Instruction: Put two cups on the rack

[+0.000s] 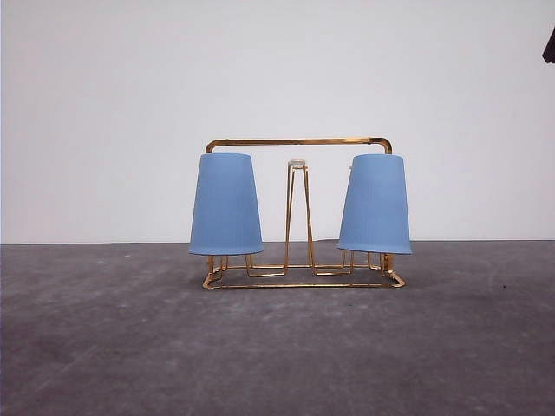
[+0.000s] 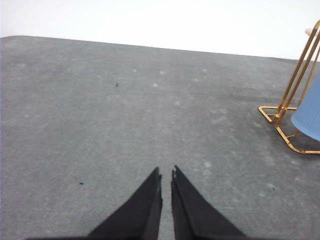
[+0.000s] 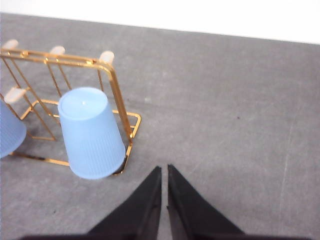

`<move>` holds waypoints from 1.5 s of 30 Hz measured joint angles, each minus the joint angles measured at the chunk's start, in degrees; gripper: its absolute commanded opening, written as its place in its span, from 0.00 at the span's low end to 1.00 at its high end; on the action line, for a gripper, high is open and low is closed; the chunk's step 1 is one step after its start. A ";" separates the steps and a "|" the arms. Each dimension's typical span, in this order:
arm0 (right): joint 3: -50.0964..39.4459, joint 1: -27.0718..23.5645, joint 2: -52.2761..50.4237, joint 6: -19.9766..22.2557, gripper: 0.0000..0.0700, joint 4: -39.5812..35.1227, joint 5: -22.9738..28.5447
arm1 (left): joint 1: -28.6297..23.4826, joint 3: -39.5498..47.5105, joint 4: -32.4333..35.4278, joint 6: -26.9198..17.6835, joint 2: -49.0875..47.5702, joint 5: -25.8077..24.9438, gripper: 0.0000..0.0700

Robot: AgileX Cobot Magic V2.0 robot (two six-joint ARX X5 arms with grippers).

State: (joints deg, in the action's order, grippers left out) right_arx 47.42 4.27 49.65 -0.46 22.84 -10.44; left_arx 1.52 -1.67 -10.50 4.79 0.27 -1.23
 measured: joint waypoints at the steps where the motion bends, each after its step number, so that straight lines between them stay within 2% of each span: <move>1: 0.00 0.00 0.00 0.01 0.02 -0.02 0.00 | 0.00 0.00 0.00 0.03 0.00 0.00 0.02; 20: 0.00 -0.23 -0.02 0.32 0.02 -0.01 0.00 | 0.00 0.00 0.00 0.40 0.00 0.00 0.02; 24: -1.31 -0.81 -1.43 2.01 0.02 -0.86 2.32 | 0.00 0.00 0.00 0.40 0.00 0.00 0.02; 29: -11.40 -1.32 -10.69 4.42 0.02 -6.71 2.96 | 0.00 0.00 0.00 0.40 0.00 0.00 0.02; 35: -30.16 -1.29 -28.68 4.94 0.02 -14.55 2.94 | 0.00 0.00 0.00 0.40 0.00 0.00 0.02; 40: -41.98 -1.29 -43.06 4.67 0.02 -14.56 2.99 | 0.00 0.00 0.00 0.41 0.00 0.00 0.02; 45: -46.62 -1.29 -49.53 3.91 0.02 -13.90 3.51 | 0.00 0.00 0.01 0.42 0.00 0.00 0.02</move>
State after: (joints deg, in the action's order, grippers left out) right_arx 0.80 2.98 0.11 3.46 8.94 -6.93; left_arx 1.52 -1.67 -10.49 5.21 0.27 -1.23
